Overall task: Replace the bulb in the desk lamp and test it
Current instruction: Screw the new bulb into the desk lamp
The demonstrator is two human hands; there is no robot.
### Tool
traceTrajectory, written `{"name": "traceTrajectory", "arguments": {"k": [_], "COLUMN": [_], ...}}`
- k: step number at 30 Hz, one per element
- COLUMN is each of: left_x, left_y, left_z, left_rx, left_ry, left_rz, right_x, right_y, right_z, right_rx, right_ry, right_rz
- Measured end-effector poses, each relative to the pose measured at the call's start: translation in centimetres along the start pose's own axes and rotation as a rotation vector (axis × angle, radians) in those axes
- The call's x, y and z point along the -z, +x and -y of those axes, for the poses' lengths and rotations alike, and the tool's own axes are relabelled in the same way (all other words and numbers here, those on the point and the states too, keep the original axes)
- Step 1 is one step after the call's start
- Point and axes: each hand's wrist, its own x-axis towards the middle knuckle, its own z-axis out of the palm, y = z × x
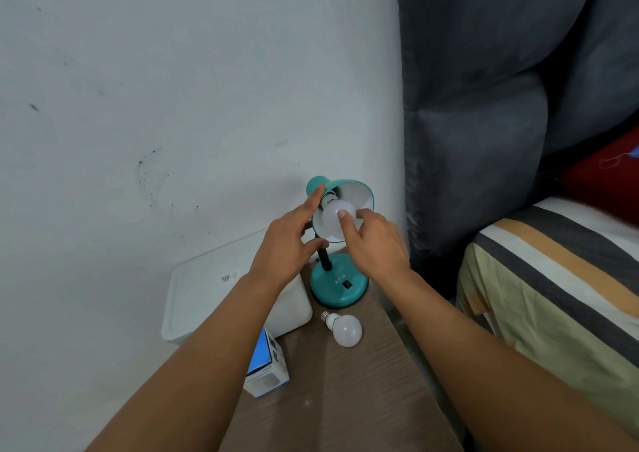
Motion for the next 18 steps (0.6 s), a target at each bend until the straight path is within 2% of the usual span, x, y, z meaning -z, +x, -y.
{"name": "traceTrajectory", "arguments": {"k": [6,13,18], "left_x": [-0.09,-0.06,-0.11], "left_y": [0.01,-0.07,-0.14], "left_z": [-0.06,-0.13,-0.13], "left_rx": [0.011,-0.006,0.011], "left_ry": [-0.01,0.014,-0.008], "left_rz": [-0.014,-0.013,-0.016], "right_x": [0.22,0.0,0.4], "right_y": [-0.34,0.05,-0.09], "right_z": [-0.13,0.19,0.24], "right_rx": [0.092,-0.003,0.051], "right_ry": [-0.011,-0.011,-0.035], "right_rz": [0.016,0.048,0.022]}}
